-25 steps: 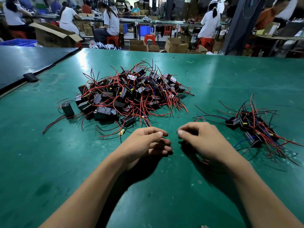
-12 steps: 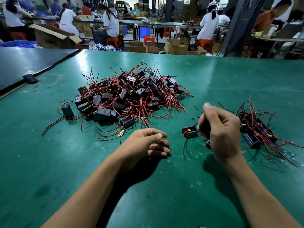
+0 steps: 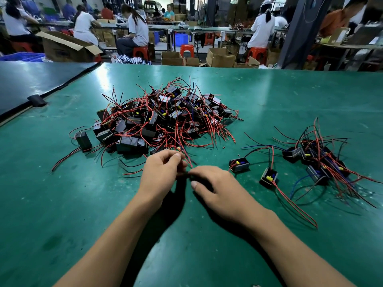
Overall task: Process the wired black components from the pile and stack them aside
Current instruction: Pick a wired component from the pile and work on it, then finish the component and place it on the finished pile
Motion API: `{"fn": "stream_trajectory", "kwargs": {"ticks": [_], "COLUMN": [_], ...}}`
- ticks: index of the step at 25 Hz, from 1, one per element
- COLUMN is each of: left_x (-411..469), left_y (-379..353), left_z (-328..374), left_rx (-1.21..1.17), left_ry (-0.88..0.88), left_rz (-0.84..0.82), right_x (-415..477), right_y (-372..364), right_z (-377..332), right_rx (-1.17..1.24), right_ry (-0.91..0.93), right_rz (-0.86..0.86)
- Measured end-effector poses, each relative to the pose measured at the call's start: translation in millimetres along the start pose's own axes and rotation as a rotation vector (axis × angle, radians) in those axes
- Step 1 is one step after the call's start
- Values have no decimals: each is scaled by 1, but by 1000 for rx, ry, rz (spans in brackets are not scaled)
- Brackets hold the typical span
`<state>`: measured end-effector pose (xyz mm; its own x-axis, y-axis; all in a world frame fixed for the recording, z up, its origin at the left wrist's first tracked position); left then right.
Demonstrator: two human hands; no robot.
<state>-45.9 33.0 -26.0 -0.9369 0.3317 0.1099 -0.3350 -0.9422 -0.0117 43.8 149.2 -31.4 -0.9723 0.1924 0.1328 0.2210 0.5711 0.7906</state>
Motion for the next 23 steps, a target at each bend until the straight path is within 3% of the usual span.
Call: {"fn": "stream_trajectory", "kwargs": {"ticks": [7, 10, 12, 15, 18, 20, 23], "left_x": [-7, -7, -7, -6, -3, 0, 8], "left_y": [-3, -3, 1, 15, 32, 37, 35], "left_z": [6, 7, 9, 13, 11, 9, 2], "left_rx": [244, 331, 420, 549, 597, 684, 813], "left_ry": [-92, -143, -204, -256, -227, -229, -221], "left_rz": [-102, -113, -46, 132, 257, 265, 137], "right_x": [12, 9, 8, 5, 2, 1, 1], "right_y": [47, 59, 60, 51, 25, 10, 7], "right_z": [94, 112, 107, 76, 37, 19, 11], "right_rx": [-99, -131, -138, -83, -39, -37, 0], "right_ry": [-498, -596, -567, -380, -181, -77, -43], "right_rz": [306, 364, 385, 414, 295, 197, 170]}}
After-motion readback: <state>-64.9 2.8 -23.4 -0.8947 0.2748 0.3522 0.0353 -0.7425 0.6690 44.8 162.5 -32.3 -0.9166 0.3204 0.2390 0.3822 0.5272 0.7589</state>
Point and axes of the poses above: each hand's wrist, its own x-axis towards the middle knuckle, its own y-axis out of the back of the hand, z = x × y, the point moved 6 cm from there along x, towards the middle knuckle, and after that the axes turned 9 degrees about -y, right-handed, at the moved point
